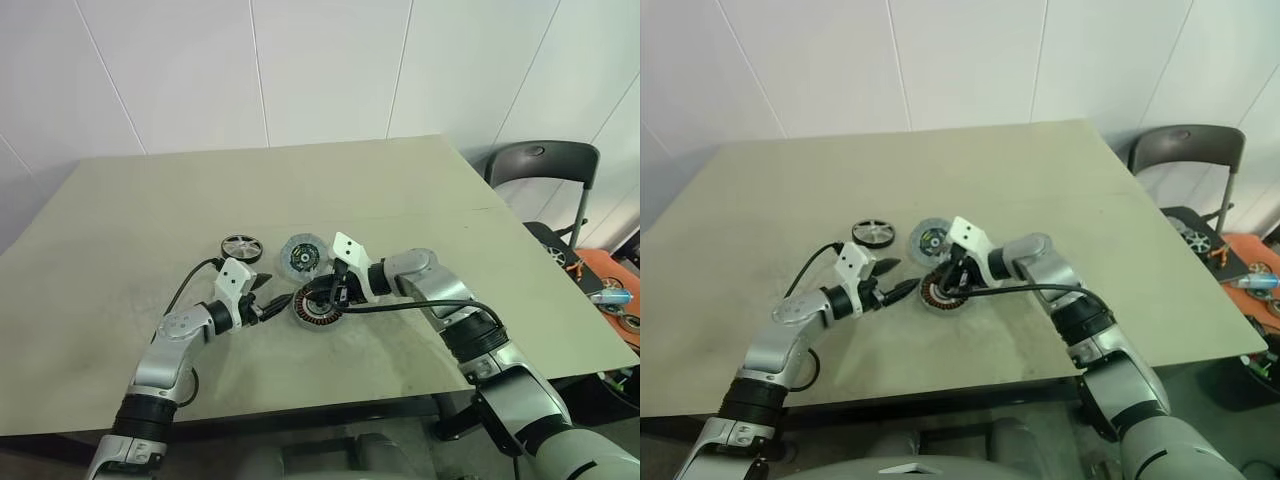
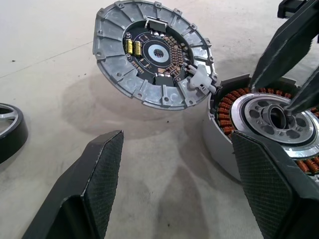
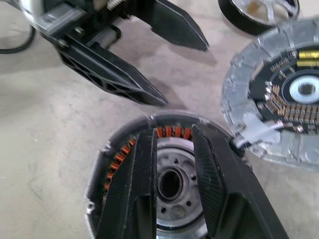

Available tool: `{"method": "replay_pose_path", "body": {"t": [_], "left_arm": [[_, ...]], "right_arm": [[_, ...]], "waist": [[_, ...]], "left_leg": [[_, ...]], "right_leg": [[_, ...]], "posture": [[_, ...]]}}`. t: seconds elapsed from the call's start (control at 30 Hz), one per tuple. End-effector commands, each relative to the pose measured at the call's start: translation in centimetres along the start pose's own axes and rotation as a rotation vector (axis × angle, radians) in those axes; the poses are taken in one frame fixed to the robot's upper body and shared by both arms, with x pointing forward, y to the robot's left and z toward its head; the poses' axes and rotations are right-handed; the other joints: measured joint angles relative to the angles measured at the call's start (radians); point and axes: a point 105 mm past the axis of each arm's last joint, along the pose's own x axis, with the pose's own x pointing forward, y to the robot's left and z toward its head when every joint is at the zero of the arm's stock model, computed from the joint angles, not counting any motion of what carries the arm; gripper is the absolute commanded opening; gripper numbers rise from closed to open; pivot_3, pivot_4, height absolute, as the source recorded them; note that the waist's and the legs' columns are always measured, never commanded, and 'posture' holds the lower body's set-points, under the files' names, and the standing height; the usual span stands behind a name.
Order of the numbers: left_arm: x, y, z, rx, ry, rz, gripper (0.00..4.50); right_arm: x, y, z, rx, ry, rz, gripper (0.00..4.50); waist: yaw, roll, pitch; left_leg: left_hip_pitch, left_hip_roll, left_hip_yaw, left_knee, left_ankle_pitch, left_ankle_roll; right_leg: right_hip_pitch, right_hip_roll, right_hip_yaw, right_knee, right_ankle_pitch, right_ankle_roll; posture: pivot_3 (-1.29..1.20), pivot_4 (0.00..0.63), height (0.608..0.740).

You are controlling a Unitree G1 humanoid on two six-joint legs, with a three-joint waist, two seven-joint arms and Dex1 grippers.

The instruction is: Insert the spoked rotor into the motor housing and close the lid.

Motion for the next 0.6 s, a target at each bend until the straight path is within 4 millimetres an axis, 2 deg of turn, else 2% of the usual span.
{"method": "replay_pose_path", "body": {"t": [0.03, 0.2, 0.3, 0.37, 0.47, 0.6], "left_arm": [[-0.2, 0.0, 1.5, 0.039, -0.044, 0.001, 3.64], [-0.3, 0.1, 1.5, 0.038, -0.044, 0.004, 3.64], [-0.3, 0.1, 1.6, 0.041, -0.046, 0.004, 3.64], [-0.3, 0.1, 1.7, 0.044, -0.048, 0.002, 3.64], [-0.3, 0.1, 1.9, 0.047, -0.049, 0.000, 3.64], [-0.3, 0.1, 2.1, 0.050, -0.053, -0.003, 3.64]], "right_arm": [[0.0, -0.5, 0.3, -0.027, -0.005, -0.028, 1.15], [0.2, -0.7, -0.6, -0.029, 0.031, -0.037, 1.15], [0.2, -0.6, -1.3, -0.023, 0.048, -0.030, 0.58], [0.2, -0.4, -1.6, -0.018, 0.054, -0.012, 0.01], [0.3, -0.2, -2.1, 0.001, 0.062, -0.001, 0.01], [0.6, -0.4, -4.2, 0.024, 0.132, -0.026, 0.01]], "waist": [[0.000, 0.000, 0.000], [0.000, 0.000, 0.000], [0.000, 0.000, 0.000], [0.000, 0.000, 0.000], [0.000, 0.000, 0.000], [0.000, 0.000, 0.000]], "left_leg": [[0.000, 0.000, 0.000, 0.000, 0.000, 0.000], [0.000, 0.000, 0.000, 0.000, 0.000, 0.000], [0.000, 0.000, 0.000, 0.000, 0.000, 0.000], [0.000, 0.000, 0.000, 0.000, 0.000, 0.000], [0.001, 0.000, 0.000, 0.000, 0.000, 0.000], [0.001, 0.000, 0.000, 0.001, 0.000, 0.000]], "right_leg": [[0.000, 0.000, 0.000, 0.000, 0.000, 0.000], [0.000, 0.000, 0.000, 0.000, 0.000, 0.000], [0.000, 0.000, 0.000, 0.000, 0.000, 0.000], [0.000, 0.000, 0.000, 0.000, 0.000, 0.000], [0.001, 0.000, 0.000, 0.000, 0.000, 0.000], [0.002, 0.000, 0.000, 0.000, 0.000, 0.000]], "posture": [[0.00, 0.000, 0.740], [0.00, 0.000, 0.740], [0.00, 0.000, 0.740], [0.00, 0.000, 0.740], [0.00, 0.000, 0.740], [0.00, 0.000, 0.740]]}}
